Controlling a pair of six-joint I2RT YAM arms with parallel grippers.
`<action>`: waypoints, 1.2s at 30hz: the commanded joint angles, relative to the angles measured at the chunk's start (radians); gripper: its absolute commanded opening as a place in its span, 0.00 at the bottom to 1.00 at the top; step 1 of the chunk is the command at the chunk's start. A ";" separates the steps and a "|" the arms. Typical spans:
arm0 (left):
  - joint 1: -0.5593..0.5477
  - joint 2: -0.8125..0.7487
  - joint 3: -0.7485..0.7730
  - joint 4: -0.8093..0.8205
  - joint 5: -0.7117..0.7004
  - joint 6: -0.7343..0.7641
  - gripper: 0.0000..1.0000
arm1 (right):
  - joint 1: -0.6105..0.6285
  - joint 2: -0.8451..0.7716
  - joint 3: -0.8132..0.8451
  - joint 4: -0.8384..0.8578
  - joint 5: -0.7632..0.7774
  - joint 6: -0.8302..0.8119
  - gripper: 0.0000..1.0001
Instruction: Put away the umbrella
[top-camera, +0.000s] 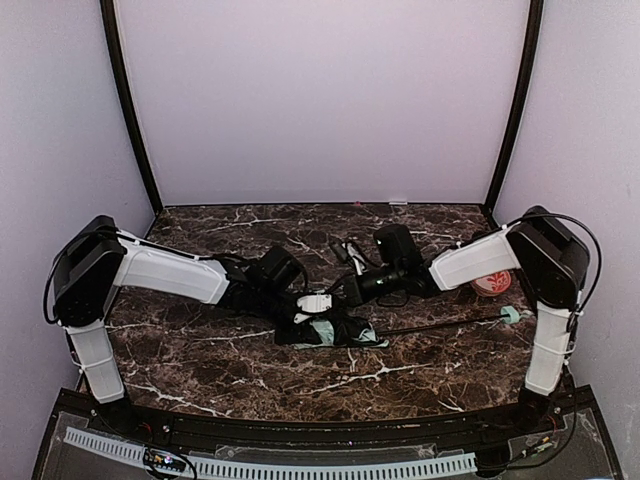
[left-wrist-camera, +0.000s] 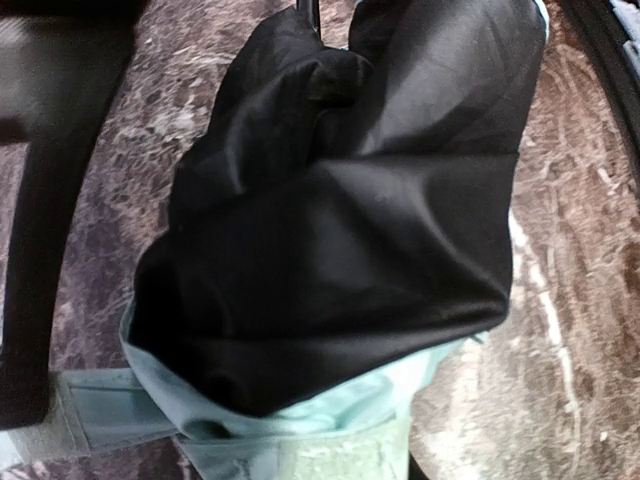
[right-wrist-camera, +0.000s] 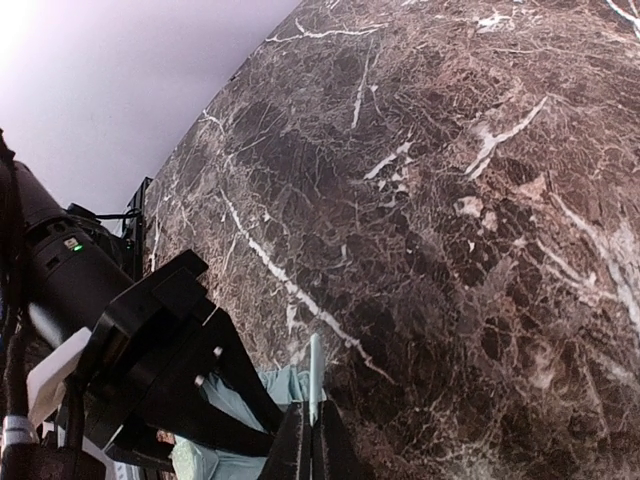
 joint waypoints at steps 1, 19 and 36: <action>-0.022 0.050 -0.050 -0.216 0.198 -0.066 0.02 | -0.017 -0.130 -0.052 0.385 0.018 0.064 0.00; 0.069 0.126 -0.009 -0.212 0.267 -0.206 0.20 | 0.086 -0.240 -0.325 0.565 -0.050 -0.033 0.00; 0.099 0.072 -0.005 -0.120 0.070 -0.267 0.51 | 0.132 -0.199 -0.367 0.465 0.009 -0.244 0.00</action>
